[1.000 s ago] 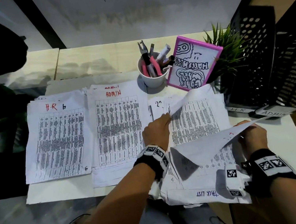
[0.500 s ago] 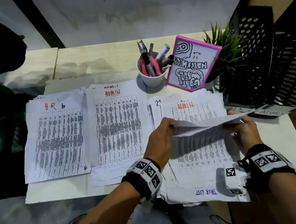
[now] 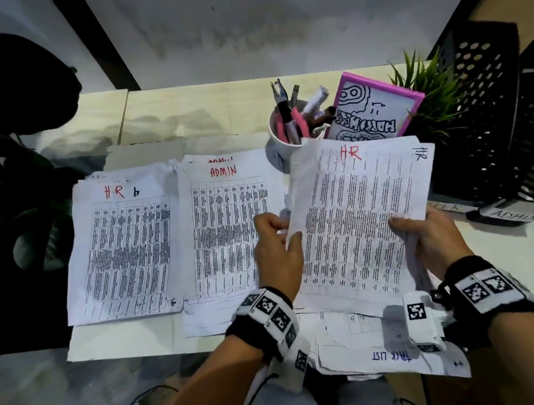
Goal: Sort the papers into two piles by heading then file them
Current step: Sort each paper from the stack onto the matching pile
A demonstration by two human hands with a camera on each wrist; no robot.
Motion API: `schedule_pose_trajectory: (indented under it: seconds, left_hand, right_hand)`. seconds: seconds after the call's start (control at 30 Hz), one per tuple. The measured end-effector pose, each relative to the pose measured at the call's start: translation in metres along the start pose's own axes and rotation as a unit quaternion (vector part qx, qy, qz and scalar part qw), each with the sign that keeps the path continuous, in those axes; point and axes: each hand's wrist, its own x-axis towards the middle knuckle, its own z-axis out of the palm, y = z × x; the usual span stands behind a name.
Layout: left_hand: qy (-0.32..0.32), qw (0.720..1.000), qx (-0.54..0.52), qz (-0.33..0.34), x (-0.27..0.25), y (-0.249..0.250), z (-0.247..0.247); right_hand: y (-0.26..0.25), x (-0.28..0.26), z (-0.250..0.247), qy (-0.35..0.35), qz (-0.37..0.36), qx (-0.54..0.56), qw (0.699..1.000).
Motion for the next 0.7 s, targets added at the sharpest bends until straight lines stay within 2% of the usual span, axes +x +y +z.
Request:
schedule_pose_trajectory:
  seconds: [0.1,0.17,0.2,0.23,0.27,0.33,0.43,0.57,0.63,0.7]
  left_hand:
    - [0.029,0.999,0.01,0.011,0.02,-0.004,-0.036]
    - [0.063,0.998,0.014,0.005,0.039,-0.005,-0.075]
    - [0.082,0.996,0.021,-0.005,0.049,-0.007,-0.098]
    - [0.103,0.994,0.032,-0.017,0.058,-0.013,-0.125]
    - [0.124,0.991,0.05,-0.031,0.066,-0.021,-0.151]
    - [0.164,0.981,0.082,-0.056,0.079,-0.04,-0.204]
    - [0.196,0.971,0.077,-0.112,0.088,-0.059,-0.268]
    - [0.198,0.956,0.154,-0.153,0.092,-0.073,-0.317]
    - [0.19,0.952,0.168,-0.173,0.094,-0.081,-0.327]
    - [0.171,0.949,0.196,-0.18,0.098,-0.083,-0.327]
  right_hand:
    - [-0.006,0.004,0.014,-0.023,0.012,-0.018,1.0]
    - [-0.006,0.008,0.015,0.003,0.002,-0.062,0.998]
    - [-0.001,0.013,0.009,0.031,-0.01,-0.117,0.993]
    - [0.003,0.017,0.004,0.066,-0.017,-0.199,0.978]
    - [0.009,0.022,-0.005,0.11,-0.016,-0.298,0.948]
    - [0.016,0.029,-0.015,0.167,-0.001,-0.462,0.871]
    - [0.024,0.034,-0.023,0.147,0.045,-0.583,0.798]
    - [0.031,0.039,-0.018,0.161,0.075,-0.609,0.773]
    - [0.032,0.041,-0.011,0.187,0.086,-0.593,0.778]
    - [0.034,0.042,-0.008,0.204,0.097,-0.599,0.768]
